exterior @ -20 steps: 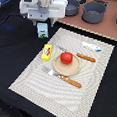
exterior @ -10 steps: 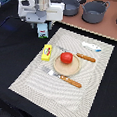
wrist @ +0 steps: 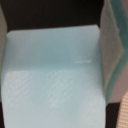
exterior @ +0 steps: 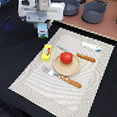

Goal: Interact with the objects in diverse but meaningful ways.

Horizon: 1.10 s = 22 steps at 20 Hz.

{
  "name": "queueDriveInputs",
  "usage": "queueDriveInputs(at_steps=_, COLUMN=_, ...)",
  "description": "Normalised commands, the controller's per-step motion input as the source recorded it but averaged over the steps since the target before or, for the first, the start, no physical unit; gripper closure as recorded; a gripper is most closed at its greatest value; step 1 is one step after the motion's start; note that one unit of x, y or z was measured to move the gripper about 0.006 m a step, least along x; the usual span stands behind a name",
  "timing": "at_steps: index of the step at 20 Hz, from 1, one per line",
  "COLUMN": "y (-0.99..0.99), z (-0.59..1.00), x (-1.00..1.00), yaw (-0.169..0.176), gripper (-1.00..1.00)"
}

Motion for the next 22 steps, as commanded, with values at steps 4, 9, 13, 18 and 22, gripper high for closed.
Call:
queueDriveInputs(at_steps=4, y=0.01, z=0.34, x=0.0, yaw=-0.017, gripper=1.0)
queueDriveInputs(at_steps=9, y=-0.42, z=0.55, x=-0.01, yaw=-0.011, gripper=1.0)
queueDriveInputs(at_steps=13, y=-1.0, z=0.46, x=0.0, yaw=0.003, gripper=1.0)
queueDriveInputs(at_steps=18, y=-1.0, z=0.36, x=0.01, yaw=0.0, gripper=1.0)
queueDriveInputs(at_steps=22, y=-0.9, z=0.23, x=0.46, yaw=-0.001, gripper=1.0)
